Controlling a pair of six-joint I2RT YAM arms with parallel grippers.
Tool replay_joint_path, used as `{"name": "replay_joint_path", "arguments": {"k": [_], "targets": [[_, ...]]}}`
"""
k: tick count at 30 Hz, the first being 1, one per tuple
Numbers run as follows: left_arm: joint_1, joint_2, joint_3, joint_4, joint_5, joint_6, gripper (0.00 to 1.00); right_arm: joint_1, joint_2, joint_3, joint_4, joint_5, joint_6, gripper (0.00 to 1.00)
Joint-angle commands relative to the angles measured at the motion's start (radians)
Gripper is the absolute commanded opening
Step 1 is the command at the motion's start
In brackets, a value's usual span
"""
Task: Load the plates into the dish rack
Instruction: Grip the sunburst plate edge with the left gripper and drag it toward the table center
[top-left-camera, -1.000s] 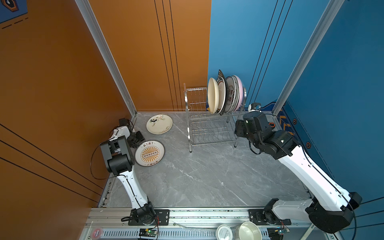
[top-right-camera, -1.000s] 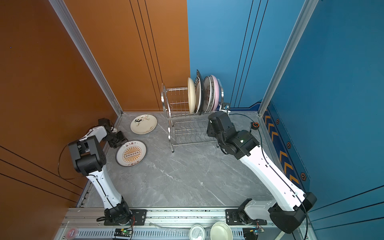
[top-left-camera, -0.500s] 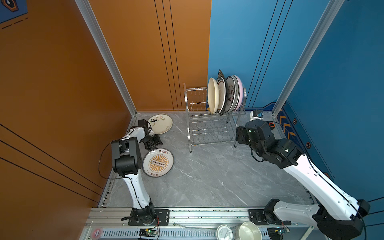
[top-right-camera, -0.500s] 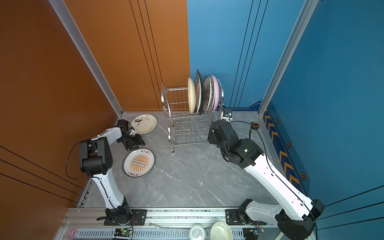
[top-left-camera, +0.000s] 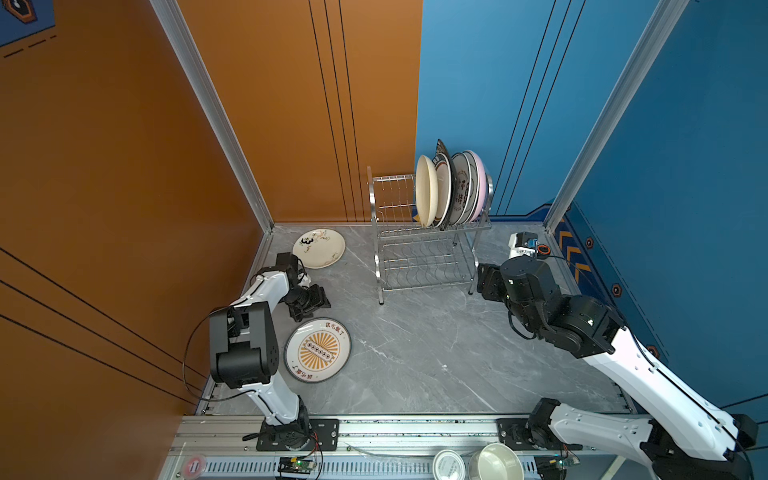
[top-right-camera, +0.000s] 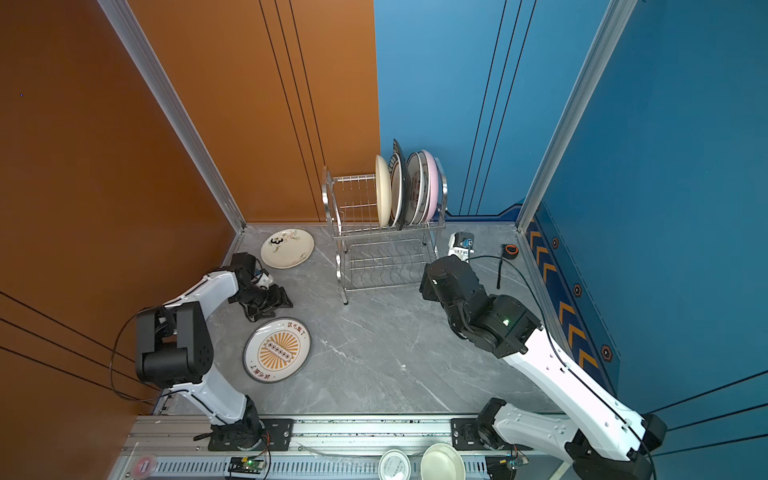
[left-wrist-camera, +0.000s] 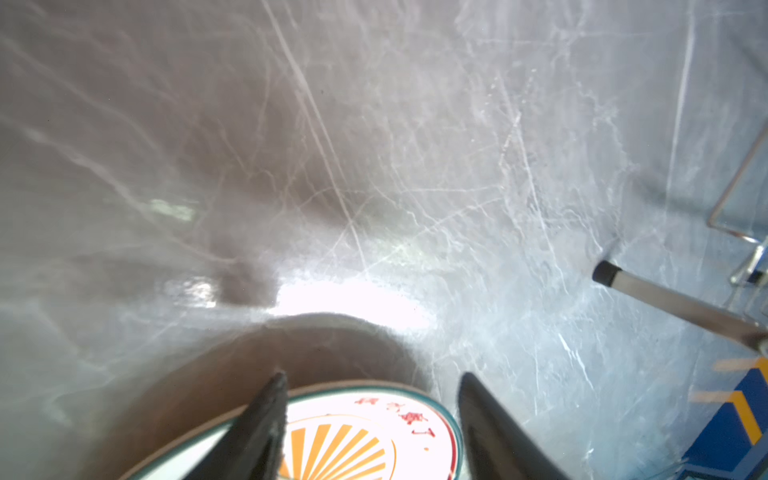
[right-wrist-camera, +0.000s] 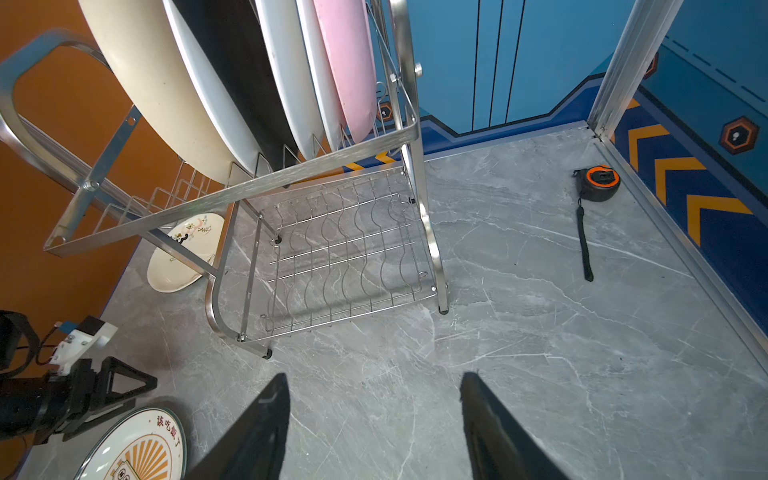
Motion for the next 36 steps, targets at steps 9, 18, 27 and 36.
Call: {"name": "replay_joint_path", "arguments": {"k": [9,18,27,36], "targets": [[0.312,-0.285,-0.269,0.065,0.08,-0.162,0.99,0.023,-0.023,-0.017,-0.009,0.022,0.016,0.66],[0.366,-0.275,-0.355,0.103,0.116,-0.134,1.0,0.013,0.012,0.012,-0.008,-0.01,-0.01,0.67],[0.342,-0.257,-0.38,0.102,0.065,-0.108,1.0,0.013,0.017,0.02,-0.009,-0.015,-0.014,0.67],[0.213,-0.209,-0.391,0.101,0.123,-0.138,1.0,0.015,0.003,0.006,-0.008,-0.001,-0.001,0.67]]}}
